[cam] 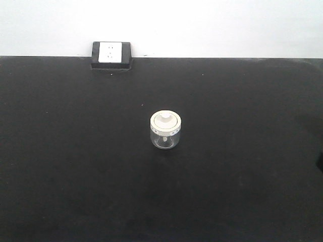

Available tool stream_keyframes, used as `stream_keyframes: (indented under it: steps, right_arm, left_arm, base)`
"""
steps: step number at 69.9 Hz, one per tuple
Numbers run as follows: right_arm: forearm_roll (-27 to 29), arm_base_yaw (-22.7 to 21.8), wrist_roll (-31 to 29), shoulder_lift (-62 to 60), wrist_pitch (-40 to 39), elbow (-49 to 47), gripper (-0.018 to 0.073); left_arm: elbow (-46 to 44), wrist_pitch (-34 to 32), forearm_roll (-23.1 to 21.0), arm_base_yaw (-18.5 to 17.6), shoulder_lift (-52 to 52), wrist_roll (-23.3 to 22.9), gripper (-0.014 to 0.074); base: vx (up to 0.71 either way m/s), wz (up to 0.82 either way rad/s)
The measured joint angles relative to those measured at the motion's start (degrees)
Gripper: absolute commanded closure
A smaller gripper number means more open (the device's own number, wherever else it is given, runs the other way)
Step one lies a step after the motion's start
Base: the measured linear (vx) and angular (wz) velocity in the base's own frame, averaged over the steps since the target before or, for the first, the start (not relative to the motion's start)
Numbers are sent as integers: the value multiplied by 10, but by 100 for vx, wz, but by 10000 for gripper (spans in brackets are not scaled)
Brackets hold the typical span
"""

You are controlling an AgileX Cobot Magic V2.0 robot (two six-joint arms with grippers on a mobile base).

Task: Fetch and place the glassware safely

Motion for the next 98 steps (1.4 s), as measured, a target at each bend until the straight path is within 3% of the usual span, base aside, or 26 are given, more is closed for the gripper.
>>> stream_keyframes:
  steps: [33, 98]
  right_arm:
    - [0, 0, 0, -177, -2, 134, 560]
    - [0, 0, 0, -180, -1, 155, 560]
  left_arm:
    - [0, 0, 0, 0, 0, 0, 603]
    - [0, 0, 0, 0, 0, 0, 603]
  base:
    - [0, 0]
    - [0, 0]
